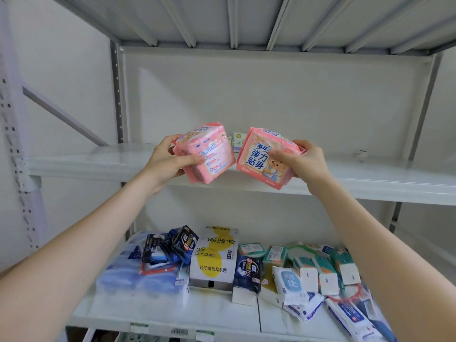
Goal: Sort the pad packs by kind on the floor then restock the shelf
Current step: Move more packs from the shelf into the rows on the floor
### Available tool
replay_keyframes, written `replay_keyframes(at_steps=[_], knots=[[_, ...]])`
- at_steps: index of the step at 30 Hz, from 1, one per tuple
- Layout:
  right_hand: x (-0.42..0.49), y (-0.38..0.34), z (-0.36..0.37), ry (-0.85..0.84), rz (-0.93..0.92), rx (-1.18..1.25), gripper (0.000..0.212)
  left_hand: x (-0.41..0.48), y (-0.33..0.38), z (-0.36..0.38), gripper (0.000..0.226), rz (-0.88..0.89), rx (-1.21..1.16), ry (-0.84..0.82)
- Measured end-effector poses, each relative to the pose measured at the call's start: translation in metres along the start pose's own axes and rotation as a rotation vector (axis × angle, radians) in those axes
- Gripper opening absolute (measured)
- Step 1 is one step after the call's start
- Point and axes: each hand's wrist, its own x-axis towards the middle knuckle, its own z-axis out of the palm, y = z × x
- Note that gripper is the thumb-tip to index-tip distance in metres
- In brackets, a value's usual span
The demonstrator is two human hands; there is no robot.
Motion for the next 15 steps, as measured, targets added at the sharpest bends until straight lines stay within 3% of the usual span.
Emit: replay_keyframes(at_steps=[10,15], knots=[[-0.098,0.033,-0.062,-0.119,0.090,0.005,0.086,-0.112,-0.033,0.029,0.075,-0.166,0.033,-0.019],[-0.163,0.061,-0.082,-0.083,0.165,-0.073,0.081,-0.172,-0.052,0.040,0.086,-0.228,0.040,-0.052]])
